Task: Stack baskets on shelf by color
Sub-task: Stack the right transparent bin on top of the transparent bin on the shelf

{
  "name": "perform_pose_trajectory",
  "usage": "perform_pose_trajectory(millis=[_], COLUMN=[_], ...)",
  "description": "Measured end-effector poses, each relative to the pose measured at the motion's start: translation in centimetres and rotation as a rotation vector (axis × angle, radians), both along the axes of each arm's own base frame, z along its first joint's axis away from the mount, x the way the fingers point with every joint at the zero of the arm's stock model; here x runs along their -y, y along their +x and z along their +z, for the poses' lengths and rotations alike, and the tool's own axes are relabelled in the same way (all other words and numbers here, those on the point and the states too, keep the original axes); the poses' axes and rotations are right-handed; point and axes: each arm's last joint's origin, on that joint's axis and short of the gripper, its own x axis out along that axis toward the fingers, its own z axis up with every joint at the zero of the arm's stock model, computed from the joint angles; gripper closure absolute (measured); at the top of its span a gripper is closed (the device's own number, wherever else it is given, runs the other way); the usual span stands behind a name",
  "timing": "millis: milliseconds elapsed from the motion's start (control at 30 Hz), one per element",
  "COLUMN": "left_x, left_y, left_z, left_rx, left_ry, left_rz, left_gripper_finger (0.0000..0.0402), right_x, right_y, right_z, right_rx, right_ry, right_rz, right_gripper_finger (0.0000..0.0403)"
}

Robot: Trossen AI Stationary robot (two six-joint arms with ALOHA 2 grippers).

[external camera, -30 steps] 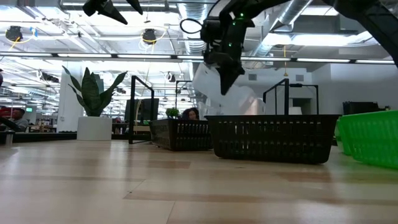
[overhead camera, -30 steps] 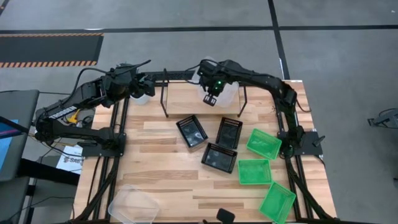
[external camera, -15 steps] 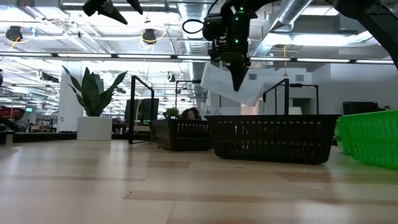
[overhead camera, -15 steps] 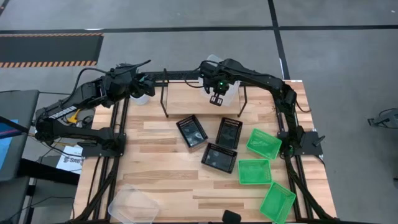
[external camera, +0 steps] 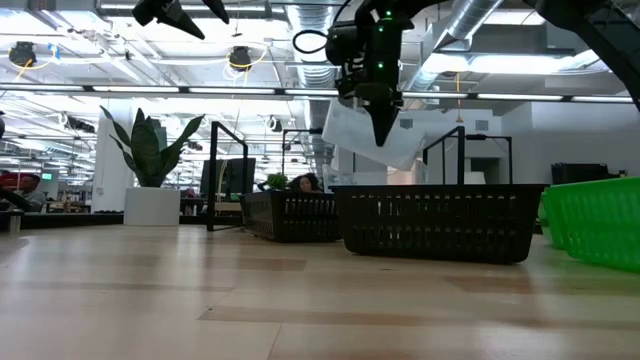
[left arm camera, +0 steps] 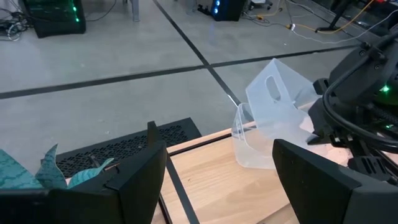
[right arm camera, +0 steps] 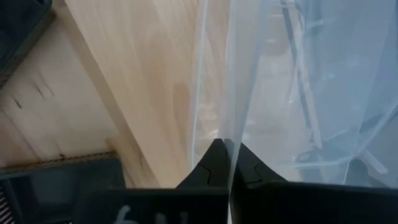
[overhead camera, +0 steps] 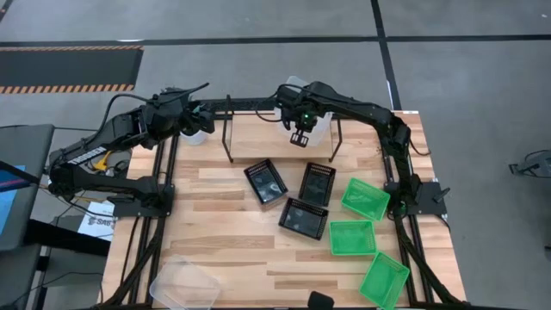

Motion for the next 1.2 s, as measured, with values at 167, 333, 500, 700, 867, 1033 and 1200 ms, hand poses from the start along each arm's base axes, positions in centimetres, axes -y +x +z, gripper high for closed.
perform_pose_trajectory(millis=[167,333,500,700,867,1033,1200], left_x=[0.0,0.0,0.0,0.0,0.0,0.0,0.0], left_y=[0.0,0.0,0.0,0.0,0.0,0.0,0.0], left_z=[0.0,0.0,0.0,0.0,0.0,0.0,0.0], left_rx=[-0.001,-0.001,-0.004,-0.005,-0.005,-0.005,-0.007], left_ry=[0.0,0.0,0.002,0.003,0.003,0.004,0.01], left_rz=[0.0,0.0,-0.003,-0.002,-0.001,-0.001,0.012], left_gripper_finger=[0.0118,0.0118,0.0118,0.0118,0.0118,0.0118,0.0118], right_x=[0.0,0.0,0.0,0.1,0.1,0.0,0.1], right_y=[0.0,-0.1,0.0,0.4,1.2,1.6,1.1], right_z=[0.0,0.0,0.0,-1.5,-3.8,-3.9,-3.0], right_rx=[0.001,0.002,0.006,-0.052,-0.136,-0.121,-0.174], right_ry=[0.002,0.006,0.007,0.039,0.067,0.05,-0.025], right_rz=[-0.011,-0.028,-0.027,-0.011,0.033,0.037,0.029], right_gripper_finger=[0.04,0.0401,0.0398,0.04,0.0397,0.0397,0.04])
